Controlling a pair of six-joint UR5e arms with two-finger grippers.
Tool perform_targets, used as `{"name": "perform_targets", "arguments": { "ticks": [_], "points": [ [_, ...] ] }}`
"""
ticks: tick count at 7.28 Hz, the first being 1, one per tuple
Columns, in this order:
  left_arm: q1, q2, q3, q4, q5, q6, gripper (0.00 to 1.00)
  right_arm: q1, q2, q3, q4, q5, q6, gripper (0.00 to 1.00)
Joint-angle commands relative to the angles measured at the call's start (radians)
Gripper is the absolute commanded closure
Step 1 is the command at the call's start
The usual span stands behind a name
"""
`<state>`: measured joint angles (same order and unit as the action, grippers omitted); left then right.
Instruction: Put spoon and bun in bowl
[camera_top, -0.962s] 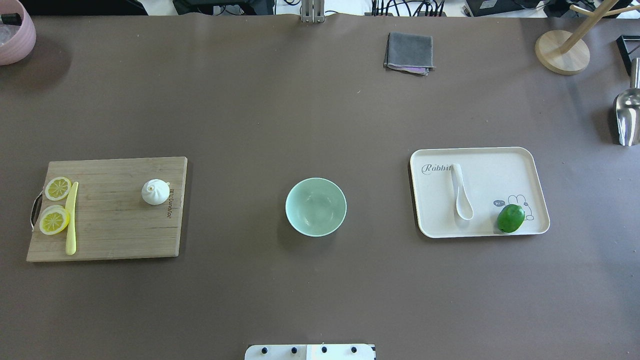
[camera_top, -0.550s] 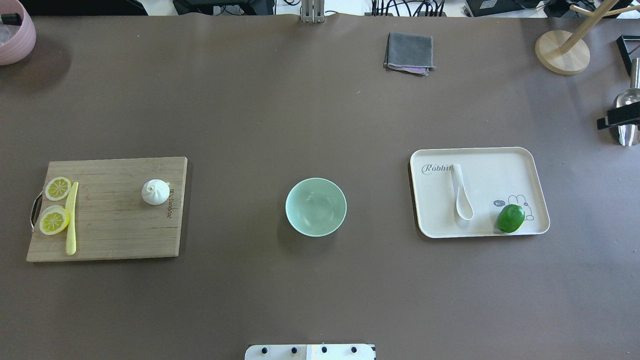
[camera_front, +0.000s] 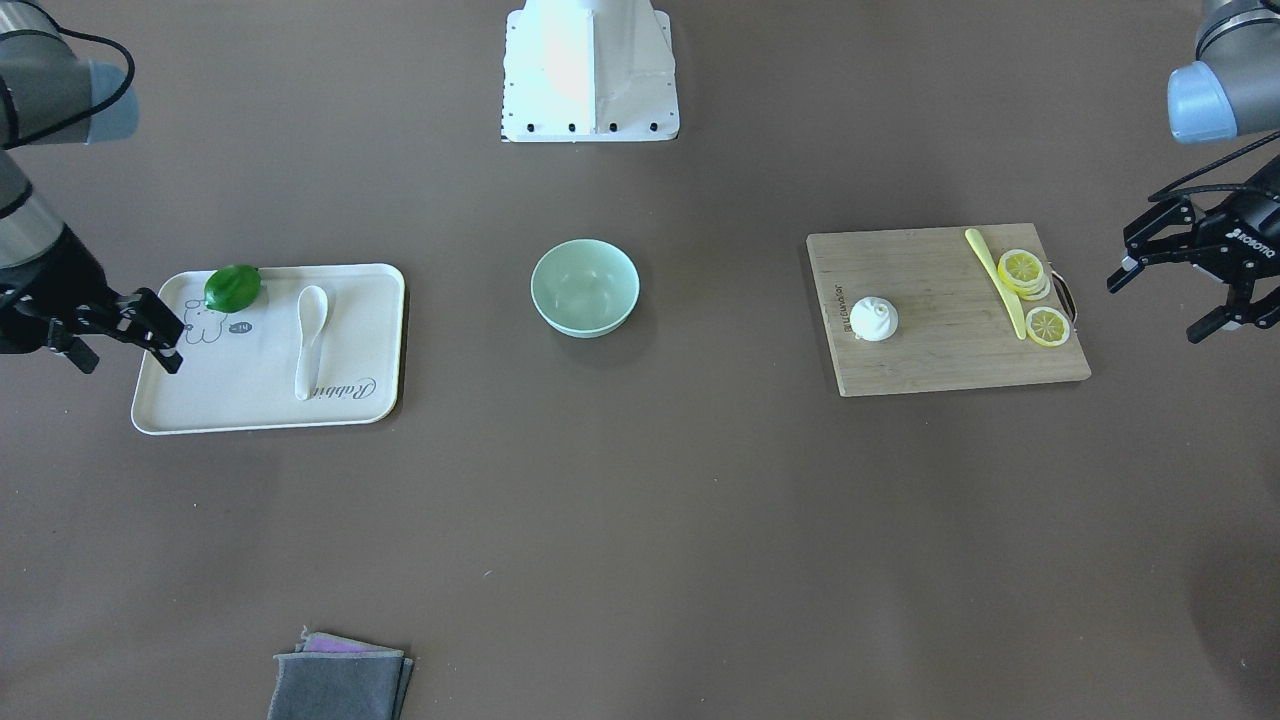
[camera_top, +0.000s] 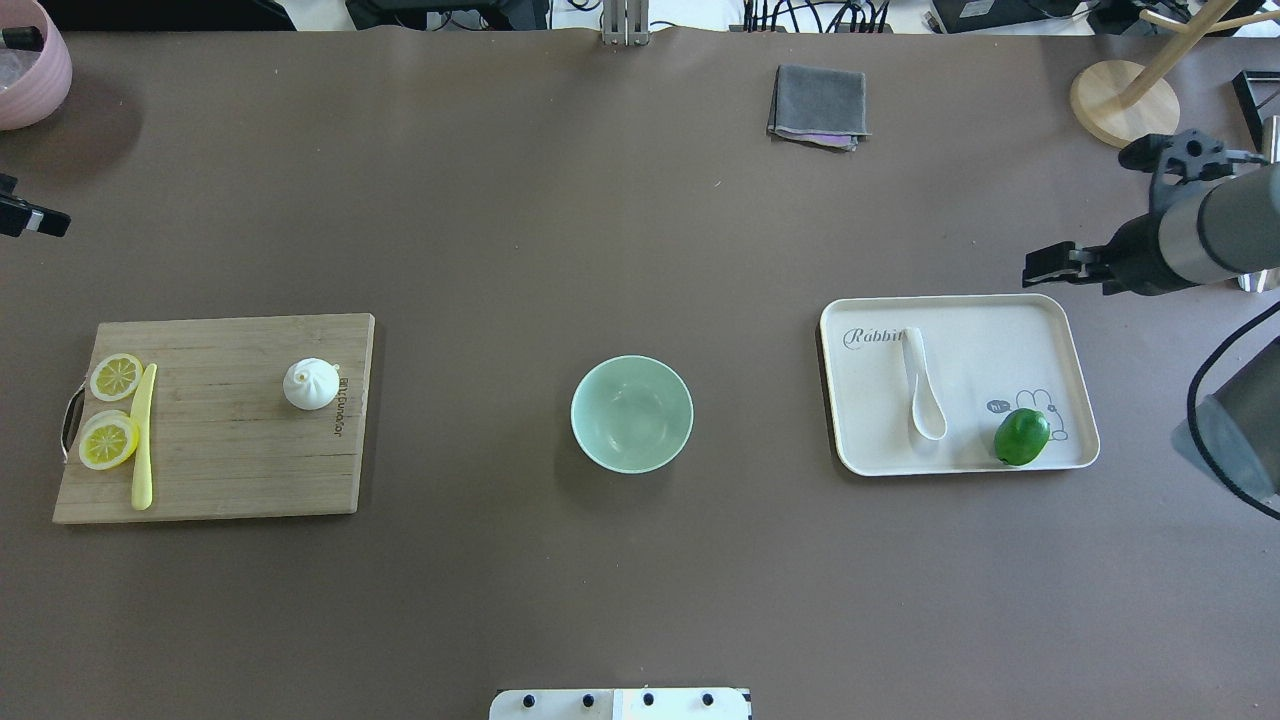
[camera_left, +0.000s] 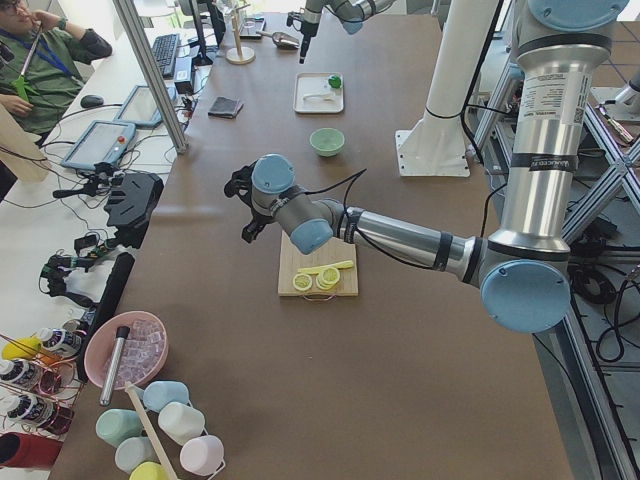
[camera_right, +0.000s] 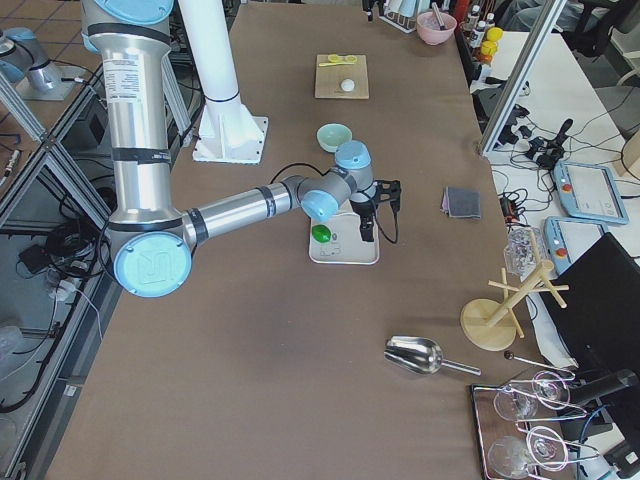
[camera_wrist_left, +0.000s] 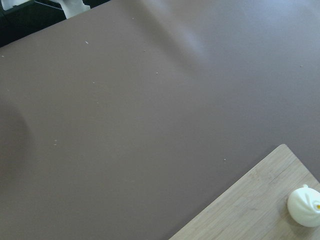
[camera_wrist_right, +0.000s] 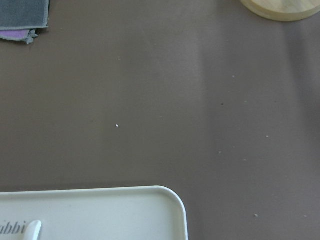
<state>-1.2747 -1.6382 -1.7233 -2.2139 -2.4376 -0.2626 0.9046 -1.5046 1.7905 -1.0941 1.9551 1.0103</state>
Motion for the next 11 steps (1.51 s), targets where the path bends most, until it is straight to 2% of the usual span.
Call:
{"name": "perform_targets", "arguments": {
  "ticks": [1,5,8,9,11],
  "points": [
    [0.003,0.001,0.001,-0.007,0.000,-0.007,0.01,-0.125,0.046,-0.039,0.000,-0.108,0.088,0.00],
    [0.008,0.001,0.002,-0.007,0.000,-0.003,0.01,-0.265,0.067,-0.037,-0.003,-0.222,0.094,0.19],
    [0.011,0.001,0.007,-0.007,0.000,-0.003,0.01,-0.296,0.067,-0.037,-0.004,-0.240,0.096,0.34],
    [0.014,0.001,0.007,-0.007,0.000,-0.003,0.01,-0.296,0.069,-0.033,-0.004,-0.237,0.097,0.52],
    [0.015,0.001,0.007,-0.007,0.000,-0.003,0.01,-0.296,0.070,-0.026,-0.004,-0.239,0.099,1.00]
  ]
}}
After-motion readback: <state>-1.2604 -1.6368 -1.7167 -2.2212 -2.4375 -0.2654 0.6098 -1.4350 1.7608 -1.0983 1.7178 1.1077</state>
